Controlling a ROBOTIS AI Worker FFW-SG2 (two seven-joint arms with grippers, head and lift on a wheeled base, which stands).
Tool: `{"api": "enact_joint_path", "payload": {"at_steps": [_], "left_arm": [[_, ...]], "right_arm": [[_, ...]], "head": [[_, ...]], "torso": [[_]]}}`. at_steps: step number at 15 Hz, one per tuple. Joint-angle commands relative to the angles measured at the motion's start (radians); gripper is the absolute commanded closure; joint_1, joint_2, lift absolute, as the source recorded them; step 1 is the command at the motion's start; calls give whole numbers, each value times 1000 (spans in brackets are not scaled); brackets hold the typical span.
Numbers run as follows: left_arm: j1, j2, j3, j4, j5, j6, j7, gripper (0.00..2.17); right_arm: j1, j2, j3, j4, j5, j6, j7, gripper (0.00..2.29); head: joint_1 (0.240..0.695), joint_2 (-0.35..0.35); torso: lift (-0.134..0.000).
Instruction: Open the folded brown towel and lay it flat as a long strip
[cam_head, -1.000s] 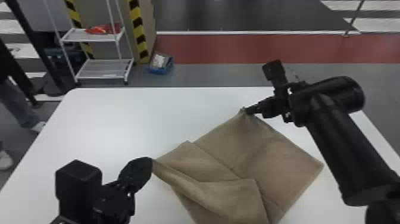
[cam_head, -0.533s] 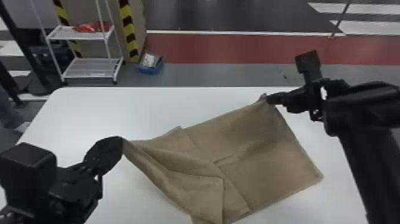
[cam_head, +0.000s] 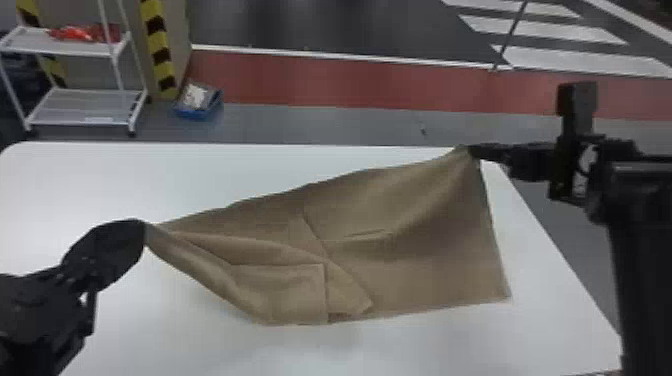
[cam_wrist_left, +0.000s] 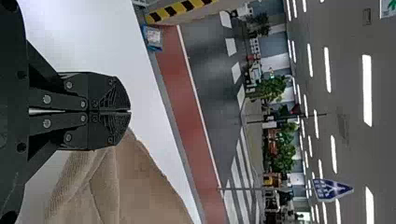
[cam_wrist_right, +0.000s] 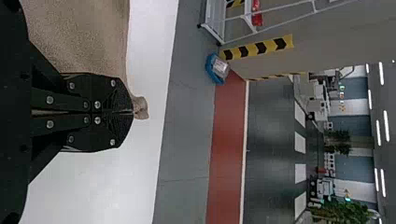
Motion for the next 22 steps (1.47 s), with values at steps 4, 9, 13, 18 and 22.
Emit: {"api": "enact_joint_path", "payload": {"at_steps": [4,9,13,18,22], "left_arm": [[-17,5,90,28,140,0,-152,1629],[-78,-12,-17,175,61,-3,-278,1629],[-118,-15,-142,269,-48,-30,-293,1622],[-118,-50,-214,410,-130,-165,-228,1605],[-107,-52,-198,431,-212,-190,-206,1544]], "right_arm": [[4,-39,-89,-13,-48,19,10,1386],[122,-30,-125,-67,-58,13,13,1386],[139,-28,-158,-67,-71,16,13,1386],[170,-36,-184,-25,-38,10,10,1386],[162,-35,-199,18,-9,10,-4,1386]], "head": [[666,-271],[695,-298],[695,-336],[695,-350],[695,-350]], "torso": [[-123],[-123],[-123],[-123],[-123]]}}
